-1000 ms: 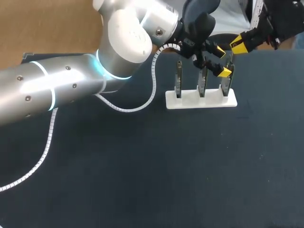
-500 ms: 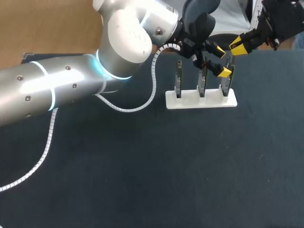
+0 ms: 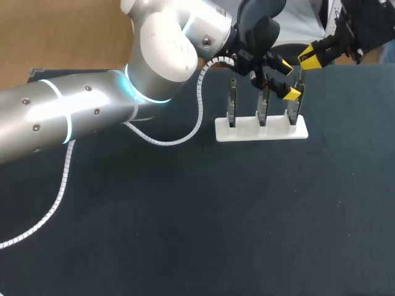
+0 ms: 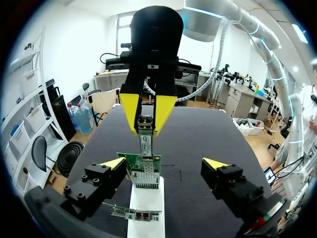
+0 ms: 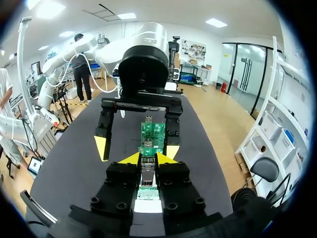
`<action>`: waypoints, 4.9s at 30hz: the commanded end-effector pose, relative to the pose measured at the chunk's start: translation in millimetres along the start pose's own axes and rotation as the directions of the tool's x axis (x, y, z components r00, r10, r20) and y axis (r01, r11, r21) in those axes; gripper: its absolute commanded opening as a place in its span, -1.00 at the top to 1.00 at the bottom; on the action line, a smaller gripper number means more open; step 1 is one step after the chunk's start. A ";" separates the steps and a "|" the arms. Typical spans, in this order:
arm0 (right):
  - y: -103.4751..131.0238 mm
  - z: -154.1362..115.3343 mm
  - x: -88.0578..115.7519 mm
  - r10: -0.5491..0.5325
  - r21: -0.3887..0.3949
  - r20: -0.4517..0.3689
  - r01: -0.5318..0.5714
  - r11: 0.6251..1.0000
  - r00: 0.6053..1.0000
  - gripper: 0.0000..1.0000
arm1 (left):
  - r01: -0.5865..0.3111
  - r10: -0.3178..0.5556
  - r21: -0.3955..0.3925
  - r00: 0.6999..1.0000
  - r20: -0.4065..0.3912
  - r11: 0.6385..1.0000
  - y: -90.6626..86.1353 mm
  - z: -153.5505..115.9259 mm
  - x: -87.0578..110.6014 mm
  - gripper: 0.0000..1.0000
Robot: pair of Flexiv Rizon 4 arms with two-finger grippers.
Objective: Pick up the optical module with the left hand, and insert it into the network port with the right hand.
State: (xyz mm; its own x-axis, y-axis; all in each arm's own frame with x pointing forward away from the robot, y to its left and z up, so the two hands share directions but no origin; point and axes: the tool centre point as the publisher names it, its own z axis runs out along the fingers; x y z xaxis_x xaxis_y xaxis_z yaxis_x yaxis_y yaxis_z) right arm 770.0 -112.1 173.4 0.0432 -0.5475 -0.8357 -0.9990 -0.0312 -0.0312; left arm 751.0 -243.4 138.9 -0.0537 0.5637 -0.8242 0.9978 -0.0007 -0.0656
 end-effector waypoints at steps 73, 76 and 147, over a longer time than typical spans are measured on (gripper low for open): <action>1.7 -12.7 -10.0 0.009 0.013 0.097 -0.011 1.000 0.995 1.00 | 0.000 0.000 0.003 1.000 -0.003 1.000 1.5 0.3 -0.8 -1.00; 0.8 -11.4 -8.7 0.010 0.007 0.088 -0.010 1.000 0.996 1.00 | 0.000 0.000 0.003 1.000 -0.003 1.000 1.5 0.3 -0.8 -1.00; 1.0 7.6 19.1 0.114 -0.032 0.073 -0.112 0.993 0.991 1.00 | 0.000 0.000 0.003 1.000 -0.003 1.000 1.5 0.3 -0.8 -1.00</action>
State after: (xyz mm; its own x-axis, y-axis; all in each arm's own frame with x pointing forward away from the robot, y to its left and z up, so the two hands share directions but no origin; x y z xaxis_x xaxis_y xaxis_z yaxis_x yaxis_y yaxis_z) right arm 772.2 -114.5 148.1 -0.0795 -0.4846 -0.8711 -0.9959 0.0017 0.0900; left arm 751.0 -243.4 138.9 -0.0537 0.5637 -0.8242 0.9979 -0.0008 -0.0655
